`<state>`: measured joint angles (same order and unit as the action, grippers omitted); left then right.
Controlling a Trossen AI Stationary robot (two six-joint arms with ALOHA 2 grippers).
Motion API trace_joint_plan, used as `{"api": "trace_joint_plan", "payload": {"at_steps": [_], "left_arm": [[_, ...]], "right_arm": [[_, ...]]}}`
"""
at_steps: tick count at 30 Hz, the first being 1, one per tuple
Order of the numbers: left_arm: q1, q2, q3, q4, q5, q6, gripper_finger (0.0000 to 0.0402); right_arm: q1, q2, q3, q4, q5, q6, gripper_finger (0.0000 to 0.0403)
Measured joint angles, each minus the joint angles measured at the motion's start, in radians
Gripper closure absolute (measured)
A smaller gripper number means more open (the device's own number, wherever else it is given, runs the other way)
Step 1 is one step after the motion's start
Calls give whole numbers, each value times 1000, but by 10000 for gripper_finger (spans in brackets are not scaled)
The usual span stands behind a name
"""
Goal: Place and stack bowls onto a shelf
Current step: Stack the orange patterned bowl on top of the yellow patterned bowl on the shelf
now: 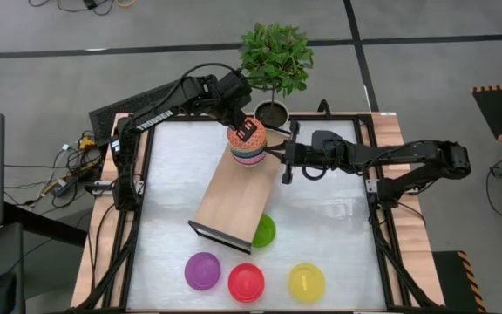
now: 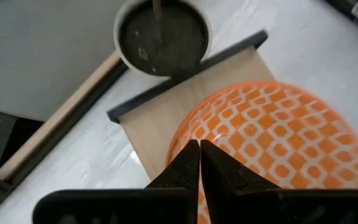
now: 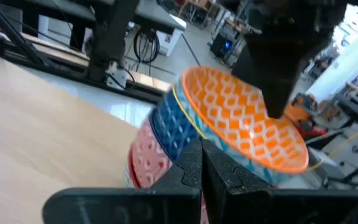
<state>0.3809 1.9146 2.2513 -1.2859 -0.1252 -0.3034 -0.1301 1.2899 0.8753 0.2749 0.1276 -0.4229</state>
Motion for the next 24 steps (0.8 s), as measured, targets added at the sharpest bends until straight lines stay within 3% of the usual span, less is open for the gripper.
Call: {"api": "trace_joint_plan", "payload": {"at_steps": [6, 17, 24], "left_arm": [[-5, -18, 88, -21, -148, 1, 401], [-4, -12, -33, -70, -115, -13, 401], [-11, -12, -46, -55, -105, -28, 401]], "right_arm": [[6, 0, 2, 13, 2, -2, 383], [3, 6, 2, 49, 6, -5, 383], [-8, 11, 1, 58, 2, -5, 383]]}}
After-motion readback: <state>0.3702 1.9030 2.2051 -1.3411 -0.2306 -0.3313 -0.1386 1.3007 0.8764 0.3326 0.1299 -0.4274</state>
